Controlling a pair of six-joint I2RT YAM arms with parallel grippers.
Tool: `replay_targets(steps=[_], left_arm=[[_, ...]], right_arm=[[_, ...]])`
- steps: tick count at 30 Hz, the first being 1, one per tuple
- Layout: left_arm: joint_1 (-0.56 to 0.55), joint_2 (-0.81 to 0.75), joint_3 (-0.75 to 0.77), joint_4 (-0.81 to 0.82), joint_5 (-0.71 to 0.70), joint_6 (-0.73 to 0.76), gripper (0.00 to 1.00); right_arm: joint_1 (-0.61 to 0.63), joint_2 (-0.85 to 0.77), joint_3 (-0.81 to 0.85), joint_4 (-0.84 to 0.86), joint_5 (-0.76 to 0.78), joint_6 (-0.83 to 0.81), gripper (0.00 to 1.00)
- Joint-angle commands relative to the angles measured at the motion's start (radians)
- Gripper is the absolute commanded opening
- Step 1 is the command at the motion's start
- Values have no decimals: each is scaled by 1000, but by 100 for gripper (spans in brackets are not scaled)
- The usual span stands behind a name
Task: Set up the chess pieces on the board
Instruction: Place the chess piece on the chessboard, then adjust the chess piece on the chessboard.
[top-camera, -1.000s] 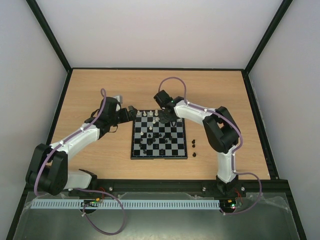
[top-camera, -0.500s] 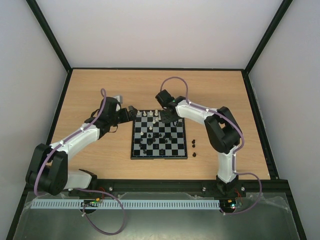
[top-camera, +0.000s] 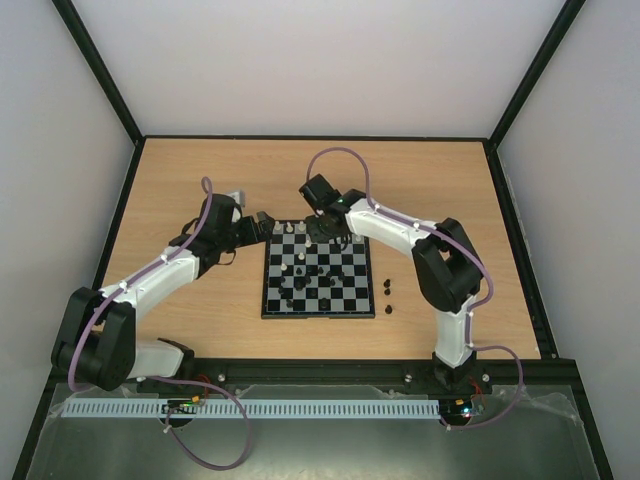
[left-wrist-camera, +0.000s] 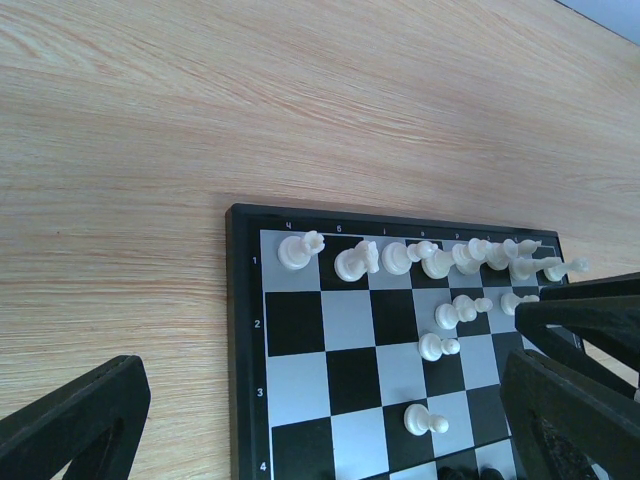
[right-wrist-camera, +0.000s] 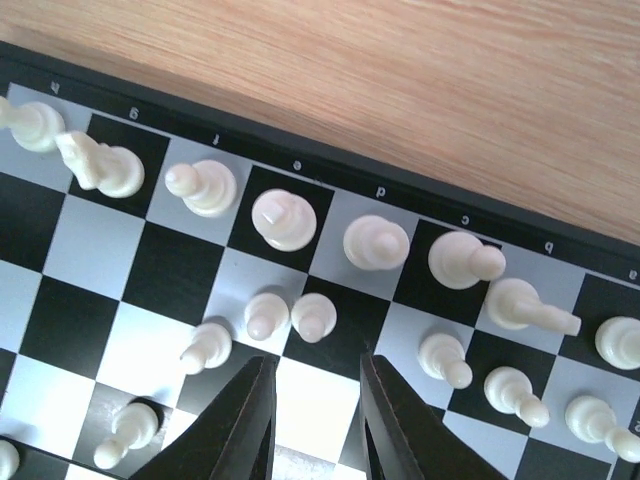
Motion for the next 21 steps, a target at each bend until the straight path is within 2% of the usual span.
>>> replay_targets(steps=[1, 17, 21], left_arm=[[-3, 5, -14, 13, 12, -2, 99], [-3, 4, -17, 14, 12, -3, 99], [-3, 5, -16, 13, 14, -2, 100]], right_arm=[[4, 33, 45, -60, -12, -8, 25], [4, 112, 88, -76, 19, -10, 23], [3, 120, 88, -73, 23, -10, 19]])
